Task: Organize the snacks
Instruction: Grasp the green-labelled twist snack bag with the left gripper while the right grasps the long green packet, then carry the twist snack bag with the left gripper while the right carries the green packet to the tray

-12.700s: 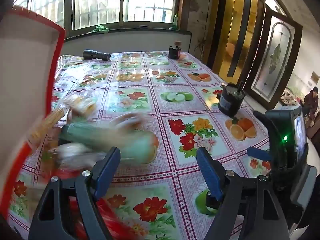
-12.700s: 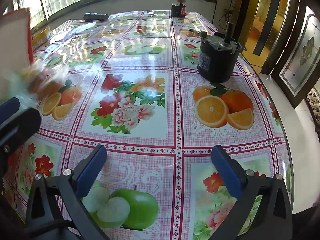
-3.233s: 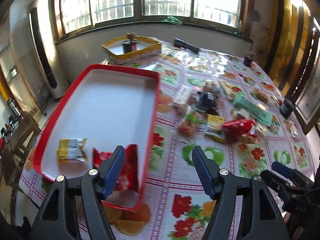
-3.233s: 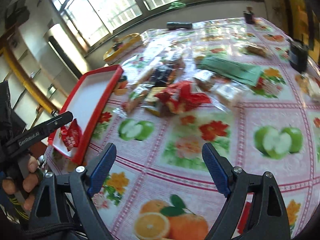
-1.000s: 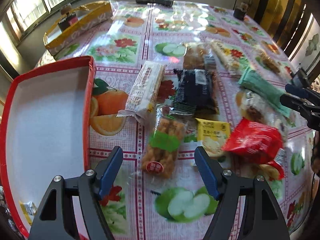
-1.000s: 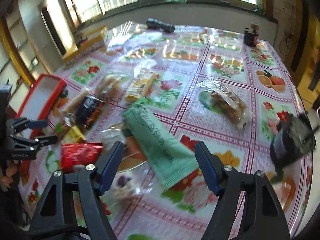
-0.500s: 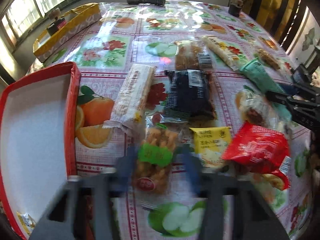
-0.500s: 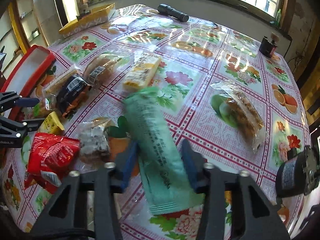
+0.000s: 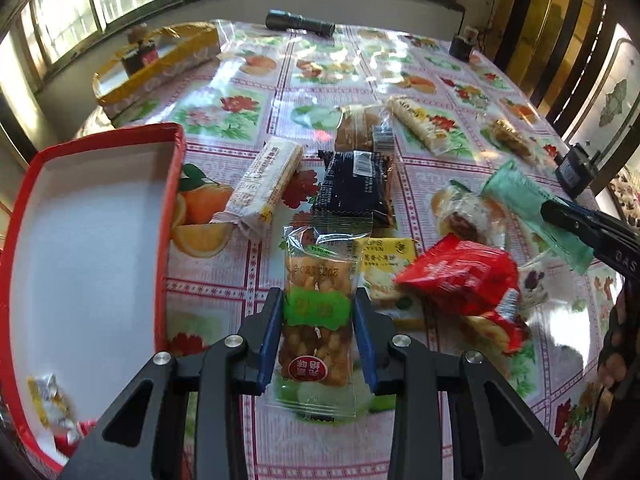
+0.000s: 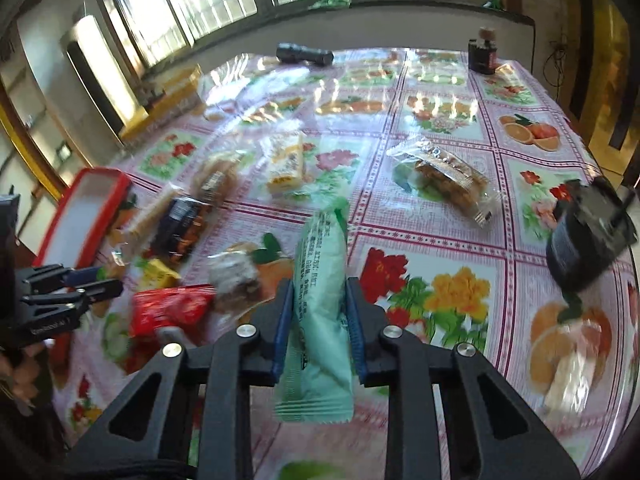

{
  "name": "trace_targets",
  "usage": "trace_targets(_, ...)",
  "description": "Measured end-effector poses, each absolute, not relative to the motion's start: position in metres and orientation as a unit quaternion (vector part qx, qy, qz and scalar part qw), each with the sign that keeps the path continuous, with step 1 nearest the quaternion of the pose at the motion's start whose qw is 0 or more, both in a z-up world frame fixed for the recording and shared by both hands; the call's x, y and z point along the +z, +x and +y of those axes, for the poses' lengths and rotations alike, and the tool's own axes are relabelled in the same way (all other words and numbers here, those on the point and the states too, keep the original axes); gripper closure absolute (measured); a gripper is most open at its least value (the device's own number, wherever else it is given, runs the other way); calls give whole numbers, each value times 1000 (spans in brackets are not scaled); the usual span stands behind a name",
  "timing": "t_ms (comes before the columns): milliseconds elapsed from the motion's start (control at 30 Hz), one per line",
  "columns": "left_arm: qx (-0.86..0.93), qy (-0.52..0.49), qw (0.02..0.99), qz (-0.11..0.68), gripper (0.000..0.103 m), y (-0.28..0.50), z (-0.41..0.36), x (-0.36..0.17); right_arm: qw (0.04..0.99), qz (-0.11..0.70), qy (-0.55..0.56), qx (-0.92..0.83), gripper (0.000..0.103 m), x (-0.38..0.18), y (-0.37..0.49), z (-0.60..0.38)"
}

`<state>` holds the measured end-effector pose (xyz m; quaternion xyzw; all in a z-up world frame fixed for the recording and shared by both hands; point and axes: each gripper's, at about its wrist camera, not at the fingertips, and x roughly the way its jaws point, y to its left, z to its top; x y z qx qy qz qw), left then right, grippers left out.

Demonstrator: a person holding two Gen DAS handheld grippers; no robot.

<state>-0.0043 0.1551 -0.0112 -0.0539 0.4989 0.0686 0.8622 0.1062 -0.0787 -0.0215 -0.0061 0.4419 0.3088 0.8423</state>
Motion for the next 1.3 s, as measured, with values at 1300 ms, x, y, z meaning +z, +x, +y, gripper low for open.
trace_targets(1300,82,-79,888,446,69,-81,160,28,857,405,11,318,71,16,25,-53)
